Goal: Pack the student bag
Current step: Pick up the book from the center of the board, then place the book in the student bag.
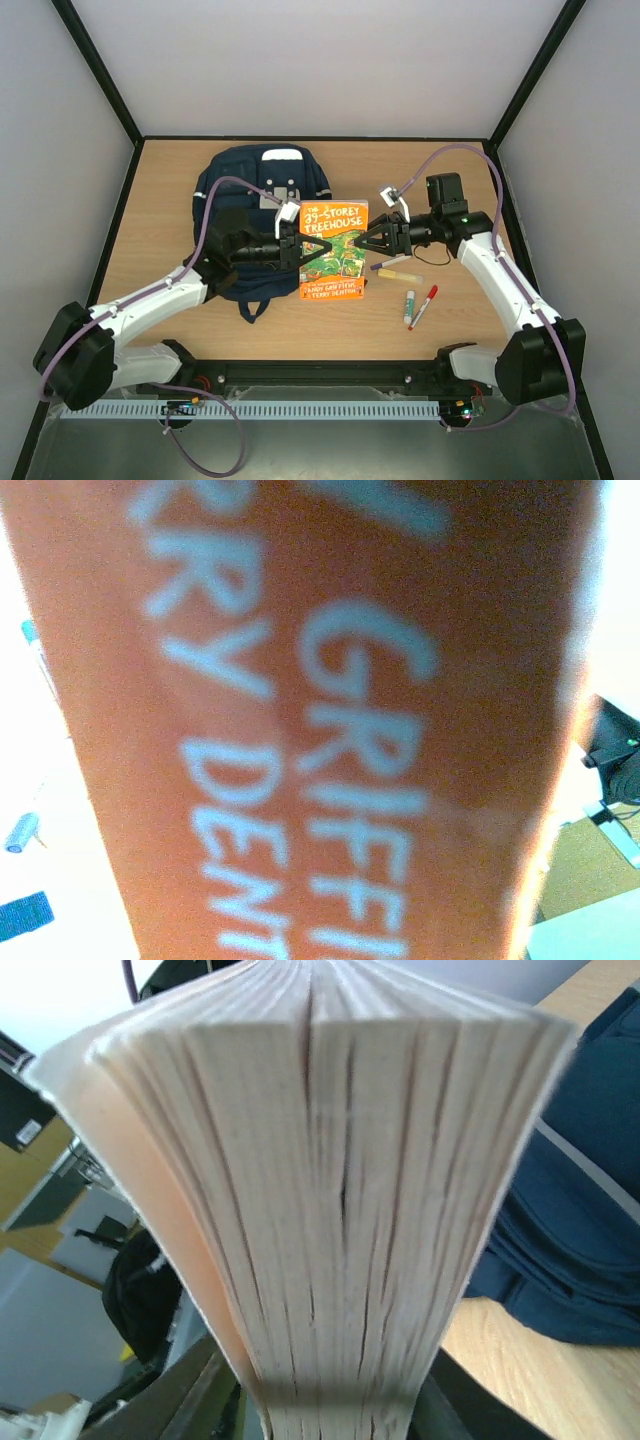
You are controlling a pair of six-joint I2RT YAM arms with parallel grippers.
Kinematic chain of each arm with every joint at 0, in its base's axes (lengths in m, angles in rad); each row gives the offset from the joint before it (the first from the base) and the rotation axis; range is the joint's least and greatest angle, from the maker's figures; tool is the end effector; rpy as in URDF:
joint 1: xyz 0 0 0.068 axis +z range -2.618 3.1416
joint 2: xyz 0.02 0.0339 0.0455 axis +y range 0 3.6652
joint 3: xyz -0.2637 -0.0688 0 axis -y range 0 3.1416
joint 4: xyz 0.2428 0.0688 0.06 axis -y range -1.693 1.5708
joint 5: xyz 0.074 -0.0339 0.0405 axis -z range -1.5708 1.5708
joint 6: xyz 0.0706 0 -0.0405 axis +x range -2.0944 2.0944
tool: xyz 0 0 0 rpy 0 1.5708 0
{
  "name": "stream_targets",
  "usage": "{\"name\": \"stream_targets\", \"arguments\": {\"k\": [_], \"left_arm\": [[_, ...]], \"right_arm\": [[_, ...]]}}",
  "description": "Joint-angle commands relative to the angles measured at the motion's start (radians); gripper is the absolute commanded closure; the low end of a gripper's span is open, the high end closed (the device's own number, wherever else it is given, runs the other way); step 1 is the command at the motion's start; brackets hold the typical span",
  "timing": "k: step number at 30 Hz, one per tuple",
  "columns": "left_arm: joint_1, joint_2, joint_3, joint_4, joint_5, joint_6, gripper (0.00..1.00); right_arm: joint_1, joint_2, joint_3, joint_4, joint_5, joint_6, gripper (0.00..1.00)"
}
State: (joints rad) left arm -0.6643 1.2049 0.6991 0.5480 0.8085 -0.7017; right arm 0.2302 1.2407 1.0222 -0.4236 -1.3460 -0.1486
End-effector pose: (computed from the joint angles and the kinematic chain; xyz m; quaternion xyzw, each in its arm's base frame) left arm 0.1967 -0.2188 0.2998 0.2720 0.6414 -0.6300 0.3430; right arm 0.2340 0.1255 0.3152 -0.4058 0.6341 0.5712 0.3272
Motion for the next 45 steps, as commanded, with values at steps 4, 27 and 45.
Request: {"name": "stream_targets", "arguments": {"k": [4,27,45], "left_arm": [[0.003,0.033,0.020,0.044,-0.051,0.009,0.96],[0.363,-0.118,0.041,-0.802,-0.760,0.178,0.13],[0.626,0.025,-0.150,-0.719,-0.706,-0.016,0.21]], "right_arm": [[0.000,0.006,-0.014,0.042,-0.014,0.052,0.78],[-0.140,-0.134,-0.222,0.238,0.434,0.031,0.99],[-0.153,-0.146,-0.241,0.230,0.413,0.012,0.99]]}}
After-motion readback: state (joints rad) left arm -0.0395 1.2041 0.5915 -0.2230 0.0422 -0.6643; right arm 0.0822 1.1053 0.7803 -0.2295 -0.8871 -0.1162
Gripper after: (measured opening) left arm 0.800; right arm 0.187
